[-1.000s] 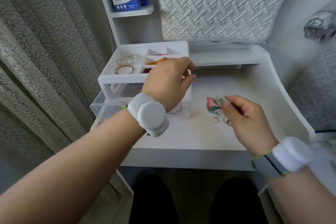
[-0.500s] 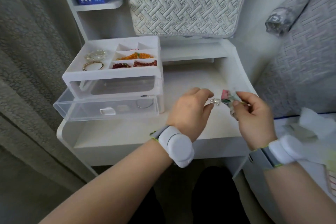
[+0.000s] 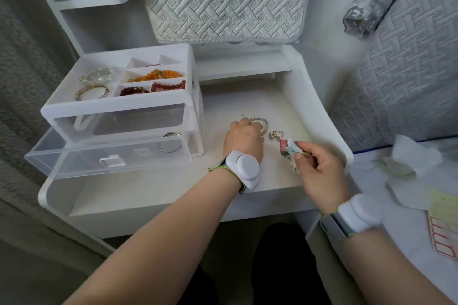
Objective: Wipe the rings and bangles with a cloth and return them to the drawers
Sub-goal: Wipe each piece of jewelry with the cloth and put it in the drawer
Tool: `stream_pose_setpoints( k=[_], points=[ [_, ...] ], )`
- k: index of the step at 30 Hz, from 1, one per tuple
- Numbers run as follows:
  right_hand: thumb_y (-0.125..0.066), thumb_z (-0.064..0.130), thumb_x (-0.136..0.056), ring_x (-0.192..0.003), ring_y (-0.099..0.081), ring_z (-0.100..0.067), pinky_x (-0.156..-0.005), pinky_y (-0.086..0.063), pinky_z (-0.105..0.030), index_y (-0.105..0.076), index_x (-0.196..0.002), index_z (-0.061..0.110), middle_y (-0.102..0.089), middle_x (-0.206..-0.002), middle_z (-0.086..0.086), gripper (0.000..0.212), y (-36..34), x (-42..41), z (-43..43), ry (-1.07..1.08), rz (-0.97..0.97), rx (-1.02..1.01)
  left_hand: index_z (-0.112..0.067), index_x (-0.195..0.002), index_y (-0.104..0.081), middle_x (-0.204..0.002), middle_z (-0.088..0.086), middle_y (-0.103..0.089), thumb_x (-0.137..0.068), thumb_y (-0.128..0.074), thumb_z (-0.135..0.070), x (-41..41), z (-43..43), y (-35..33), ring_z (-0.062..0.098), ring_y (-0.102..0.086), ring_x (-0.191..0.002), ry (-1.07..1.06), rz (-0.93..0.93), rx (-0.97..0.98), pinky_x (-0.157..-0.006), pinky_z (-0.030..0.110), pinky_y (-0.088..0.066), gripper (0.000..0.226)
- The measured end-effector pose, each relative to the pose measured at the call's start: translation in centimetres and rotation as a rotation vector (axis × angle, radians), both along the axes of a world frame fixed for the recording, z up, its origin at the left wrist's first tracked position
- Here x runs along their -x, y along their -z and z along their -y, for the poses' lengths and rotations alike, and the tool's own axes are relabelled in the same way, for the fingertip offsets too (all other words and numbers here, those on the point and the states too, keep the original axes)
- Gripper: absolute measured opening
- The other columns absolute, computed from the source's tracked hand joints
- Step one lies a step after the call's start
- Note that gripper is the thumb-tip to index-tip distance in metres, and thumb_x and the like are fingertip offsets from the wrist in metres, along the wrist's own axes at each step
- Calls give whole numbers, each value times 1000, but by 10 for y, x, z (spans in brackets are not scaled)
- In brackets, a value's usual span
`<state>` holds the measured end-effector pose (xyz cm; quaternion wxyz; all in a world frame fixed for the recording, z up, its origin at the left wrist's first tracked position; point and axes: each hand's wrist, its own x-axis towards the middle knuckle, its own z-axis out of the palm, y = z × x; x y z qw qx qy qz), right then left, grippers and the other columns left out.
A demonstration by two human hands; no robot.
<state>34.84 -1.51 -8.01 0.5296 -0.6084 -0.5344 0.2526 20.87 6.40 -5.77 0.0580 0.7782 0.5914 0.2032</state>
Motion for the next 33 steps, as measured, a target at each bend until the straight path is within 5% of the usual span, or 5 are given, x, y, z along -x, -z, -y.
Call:
stream_pose_setpoints(
  k=[9, 17, 23, 27, 33],
  points=[
    [-57, 9, -90, -65, -50, -2, -64, -39, -5, -64, -108, 18, -55, -79, 0, 22, 2, -3, -1, -1, 9, 4, -10, -91, -69, -100, 11, -58, -90, -49, -13, -4, -33, 2, 32, -49, -98, -19, -80, 49, -73, 31, -41, 20],
    [-57, 12, -91, -70, -56, -7, -64, -42, -6, -64, -97, 24, -64, -82, 1, 16, -2, -3, 0, -2, -37, 13, -21, -84, -66, -79, -5, -65, -87, -60, -19, 1, 2, -14, 17, -61, -74, 16, 449, 72, -70, 27, -48, 8],
    [-55, 11, -92, -57, -57, 6, -58, -44, -8, -66, -90, 21, -66, -72, 9, 15, -15, 4, -1, 73, -264, -36, -31, -71, -59, -62, -7, -60, -85, -65, -17, 15, 42, -11, 1, -47, -48, 72, 740, 169, -51, 14, -36, 20],
    [-56, 9, -91, -60, -58, -5, -62, -48, -18, -65, -82, 24, -65, -67, 5, 20, -23, 17, -1, 50, -499, 17, -19, -77, -66, -72, -2, -66, -81, -71, -24, 22, 59, -5, 3, -56, -60, 121, 790, 115, -56, 15, -42, 8],
    [-45, 19, -93, -96, -64, -26, -86, -52, -33, -60, -112, 1, -68, -104, -15, 30, -38, 21, 0, -425, -1085, 250, -11, -79, -67, -76, -1, -66, -81, -71, -24, 33, 64, -2, 7, -59, -72, 212, 691, -65, -67, 15, -47, 14]
  ],
)
